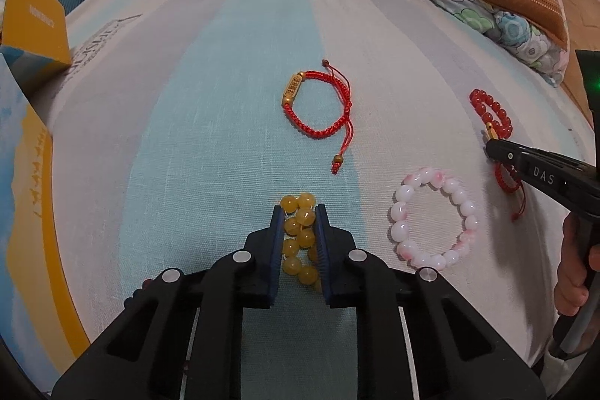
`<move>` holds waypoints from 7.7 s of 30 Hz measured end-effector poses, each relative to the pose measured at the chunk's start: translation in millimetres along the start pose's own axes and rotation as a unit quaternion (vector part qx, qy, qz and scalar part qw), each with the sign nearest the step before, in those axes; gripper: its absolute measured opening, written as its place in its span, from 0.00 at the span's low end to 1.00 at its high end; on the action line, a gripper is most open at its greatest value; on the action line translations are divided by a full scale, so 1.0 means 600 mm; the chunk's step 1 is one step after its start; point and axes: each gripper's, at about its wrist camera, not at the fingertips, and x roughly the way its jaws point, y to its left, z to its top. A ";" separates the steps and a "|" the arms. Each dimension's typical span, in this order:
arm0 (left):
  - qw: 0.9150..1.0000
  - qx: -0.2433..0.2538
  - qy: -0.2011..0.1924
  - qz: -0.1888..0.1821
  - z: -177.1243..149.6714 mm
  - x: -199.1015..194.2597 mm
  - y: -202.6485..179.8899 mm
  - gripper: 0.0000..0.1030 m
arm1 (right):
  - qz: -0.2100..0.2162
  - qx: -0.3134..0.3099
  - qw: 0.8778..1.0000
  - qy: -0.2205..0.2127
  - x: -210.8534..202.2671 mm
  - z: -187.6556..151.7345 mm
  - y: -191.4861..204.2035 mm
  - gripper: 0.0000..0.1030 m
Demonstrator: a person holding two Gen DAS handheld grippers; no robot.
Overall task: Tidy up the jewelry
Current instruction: 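Grasp the yellow bead bracelet with left tool while right tool grasps red cord bracelet, then carry both bracelets into the white box and open both tools, then move both tools back toward the pink-white and multicolour bead bracelets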
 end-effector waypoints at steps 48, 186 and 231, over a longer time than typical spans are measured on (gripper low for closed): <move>0.999 0.007 -0.033 -0.008 0.023 -0.120 -0.014 0.09 | 0.023 0.004 0.999 -0.037 -0.111 0.004 0.035 0.11; 0.991 -0.010 -0.107 0.078 -0.055 -0.332 0.060 0.94 | 0.112 -0.046 0.985 -0.124 -0.321 -0.022 0.200 0.93; 0.998 0.003 -0.023 0.050 -0.083 -0.029 0.029 0.70 | 0.047 -0.097 0.994 0.008 -0.012 -0.067 0.145 0.63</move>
